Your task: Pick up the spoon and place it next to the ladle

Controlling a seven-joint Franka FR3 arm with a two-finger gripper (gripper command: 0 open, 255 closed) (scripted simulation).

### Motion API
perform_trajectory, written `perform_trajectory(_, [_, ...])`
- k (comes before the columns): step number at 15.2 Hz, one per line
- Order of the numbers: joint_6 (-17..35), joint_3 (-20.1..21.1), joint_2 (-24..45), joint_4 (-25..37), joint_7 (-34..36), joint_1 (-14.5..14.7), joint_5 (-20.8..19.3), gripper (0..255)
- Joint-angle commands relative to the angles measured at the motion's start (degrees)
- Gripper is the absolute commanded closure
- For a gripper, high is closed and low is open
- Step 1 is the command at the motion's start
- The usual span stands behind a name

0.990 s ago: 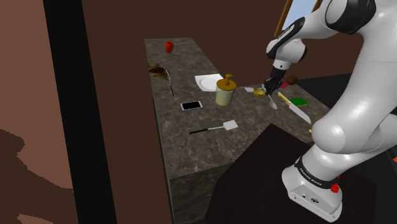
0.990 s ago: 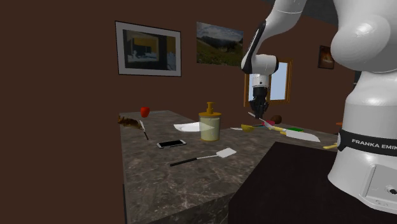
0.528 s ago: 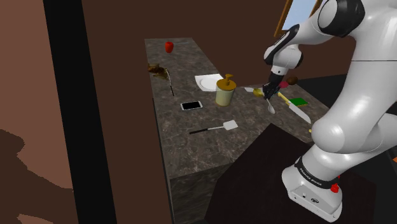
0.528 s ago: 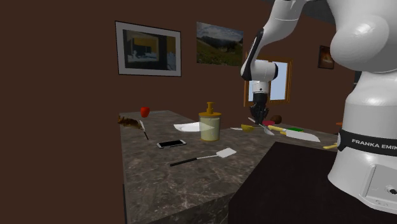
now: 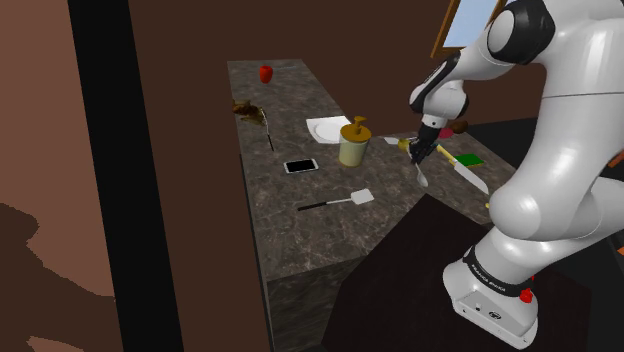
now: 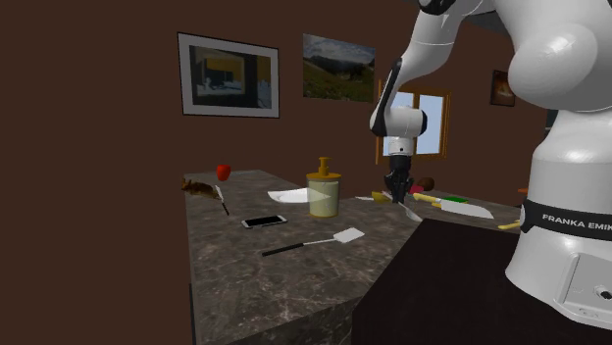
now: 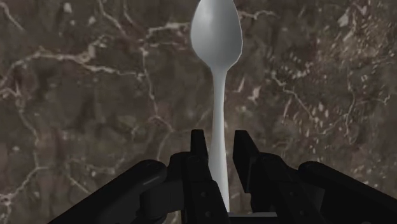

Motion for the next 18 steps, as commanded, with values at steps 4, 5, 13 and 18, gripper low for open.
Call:
perform_trajectory(4, [2.44,0.87,3.54,1.03,-1.00,-0.70,1.21,255])
perform_trajectory(5, [2.66,0.95,3.85,1.11,-1.08,-0.76,1.31,255])
perform_trajectory(13, [2.65,0.95,3.83,1.10,-1.08,-0.76,1.30,0])
perform_trajectory(18, [2.65,0.95,3.83,1.10,-1.08,-0.76,1.30,0])
